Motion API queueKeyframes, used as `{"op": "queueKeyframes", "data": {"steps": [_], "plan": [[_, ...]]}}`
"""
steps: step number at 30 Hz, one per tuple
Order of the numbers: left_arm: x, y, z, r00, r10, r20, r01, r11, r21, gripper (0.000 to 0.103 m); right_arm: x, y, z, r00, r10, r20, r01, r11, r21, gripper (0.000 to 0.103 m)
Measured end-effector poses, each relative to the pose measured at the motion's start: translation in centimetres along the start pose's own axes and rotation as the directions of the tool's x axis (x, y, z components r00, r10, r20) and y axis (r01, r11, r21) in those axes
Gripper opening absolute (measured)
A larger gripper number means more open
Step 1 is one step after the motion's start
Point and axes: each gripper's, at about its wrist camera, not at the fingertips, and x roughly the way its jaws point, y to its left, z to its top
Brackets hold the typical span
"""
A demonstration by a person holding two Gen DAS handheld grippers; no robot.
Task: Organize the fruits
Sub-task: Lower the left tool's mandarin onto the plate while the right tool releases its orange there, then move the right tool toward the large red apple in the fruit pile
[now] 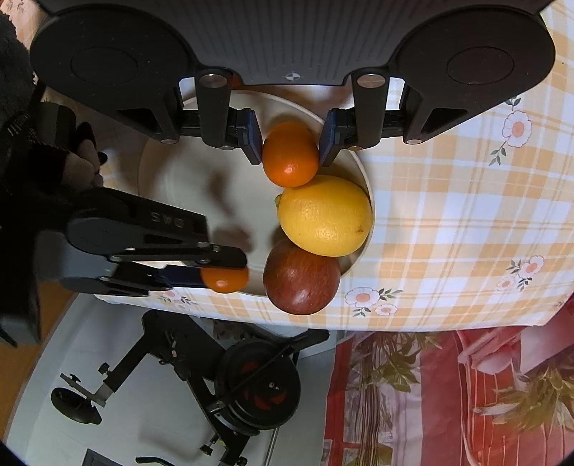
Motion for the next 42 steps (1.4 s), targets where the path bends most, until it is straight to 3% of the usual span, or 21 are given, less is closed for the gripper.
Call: {"op": "queueKeyframes", "data": {"steps": [9, 19, 29, 32, 42], "plan": [[0.3, 0.6, 0.1, 1.0, -0.025, -0.005, 0.025, 0.999, -0.024, 0.036, 2.2, 0.1, 0.7, 0.998, -0.006, -0.065, 0.003, 0.999, -0.044, 0.034], [0.5, 0.9, 0.2, 1.0, -0.019, 0.008, 0.019, 0.999, -0.035, 0.037, 1.3, -0.2, 0.4, 0.999, -0.025, -0.031, 0.024, 1.0, -0.016, 0.043], [-0.5, 0.6, 0.2, 0.999, 0.016, 0.039, -0.013, 0.998, -0.055, 0.043, -4.0, -1.3, -1.6, 0.998, -0.03, 0.055, 0.025, 0.996, 0.088, 0.045], [-1.1, 0.4, 0.2, 0.998, 0.024, 0.053, -0.022, 0.999, -0.049, 0.049, -6.1, -1.5, -2.8, 0.996, -0.037, 0.086, 0.025, 0.99, 0.141, 0.046], [-4.3, 0.8, -1.2, 0.994, 0.023, 0.109, -0.016, 0.998, -0.066, 0.049, -12.5, 0.6, -8.6, 0.986, -0.056, 0.154, 0.009, 0.958, 0.288, 0.046]]}}
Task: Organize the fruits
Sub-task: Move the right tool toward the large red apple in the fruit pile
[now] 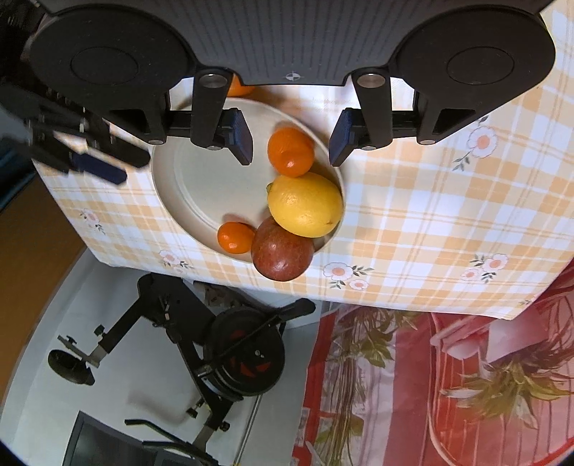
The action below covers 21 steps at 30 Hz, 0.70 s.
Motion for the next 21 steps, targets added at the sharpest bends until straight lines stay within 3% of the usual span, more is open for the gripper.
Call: {"op": "queueKeyframes", "data": {"steps": [6, 21], "plan": [[-2.3, 0.8, -1.3, 1.0, 0.007, 0.029, -0.007, 1.0, -0.02, 0.049, -2.9, 1.5, -2.6, 1.0, 0.003, 0.01, -0.003, 0.999, 0.041, 0.047], [-6.5, 0.8, -5.1, 0.994, 0.042, 0.096, -0.041, 0.999, -0.006, 0.049, -7.3, 3.2, -5.2, 1.0, -0.008, 0.018, 0.006, 0.993, 0.115, 0.048]]}}
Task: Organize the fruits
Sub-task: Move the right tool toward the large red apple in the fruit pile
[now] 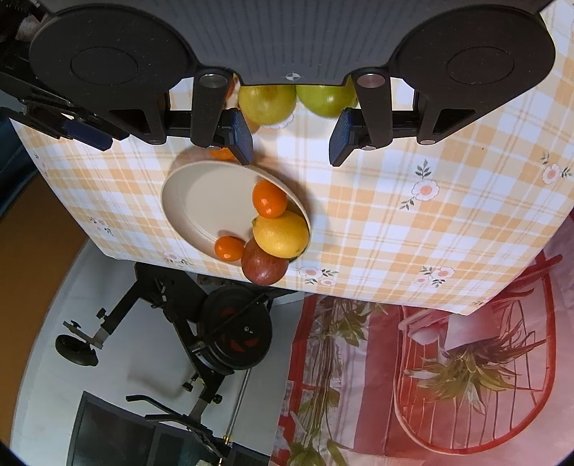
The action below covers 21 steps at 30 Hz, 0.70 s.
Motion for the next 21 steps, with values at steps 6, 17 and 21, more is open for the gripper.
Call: {"op": "queueKeyframes", "data": {"steps": [6, 17, 21], "plan": [[-0.7, -0.3, -1.0, 1.0, -0.014, 0.003, 0.014, 1.0, 0.016, 0.049, -0.8, 1.2, -0.2, 1.0, 0.015, -0.006, -0.015, 1.0, -0.007, 0.048], [-2.0, -0.3, -2.3, 0.999, -0.031, 0.01, 0.03, 0.999, 0.017, 0.05, -2.9, 2.6, -1.0, 1.0, 0.017, -0.016, -0.017, 1.0, -0.009, 0.051], [-2.8, -0.4, -2.9, 0.999, -0.034, 0.015, 0.033, 0.999, 0.026, 0.05, -3.7, 3.1, -1.4, 0.999, 0.026, -0.033, -0.026, 1.0, -0.004, 0.053]]}}
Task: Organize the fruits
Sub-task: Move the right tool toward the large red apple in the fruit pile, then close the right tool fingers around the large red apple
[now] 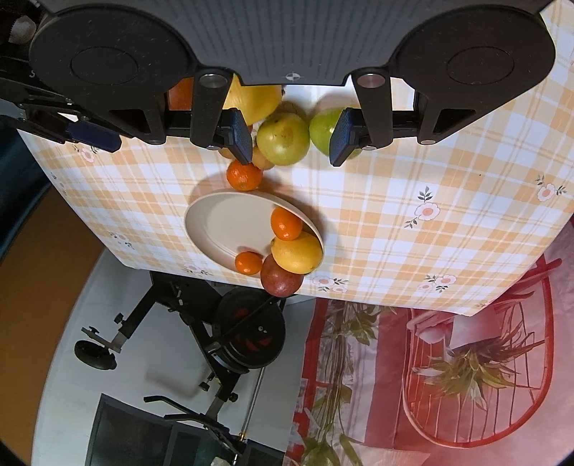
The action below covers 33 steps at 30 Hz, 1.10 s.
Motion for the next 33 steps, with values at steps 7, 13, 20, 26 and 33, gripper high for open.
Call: {"op": "queueKeyframes", "data": {"steps": [7, 13, 20, 26, 33], "plan": [[-1.7, 0.0, -0.6, 1.0, -0.001, 0.021, 0.001, 1.0, -0.005, 0.057, -1.1, 1.4, -0.7, 0.999, 0.031, -0.024, -0.031, 0.999, 0.006, 0.061], [-2.5, -0.3, -1.0, 0.999, 0.003, 0.034, -0.003, 1.0, 0.014, 0.061, -1.2, 2.0, -1.2, 0.997, 0.056, -0.054, -0.056, 0.998, 0.007, 0.068], [-1.9, -0.5, -1.3, 1.0, 0.019, 0.022, -0.02, 0.999, 0.028, 0.064, -0.4, 2.2, -1.8, 0.992, 0.08, -0.097, -0.08, 0.997, 0.007, 0.07], [-1.5, -0.6, -1.5, 1.0, 0.015, 0.009, -0.016, 0.999, 0.038, 0.067, 0.6, 2.1, -2.4, 0.986, 0.1, -0.135, -0.1, 0.995, 0.008, 0.07], [-1.1, -0.8, -1.6, 1.0, 0.004, -0.001, -0.004, 0.999, 0.035, 0.067, 1.6, 2.3, -3.1, 0.979, 0.112, -0.17, -0.113, 0.994, 0.003, 0.07]]}}
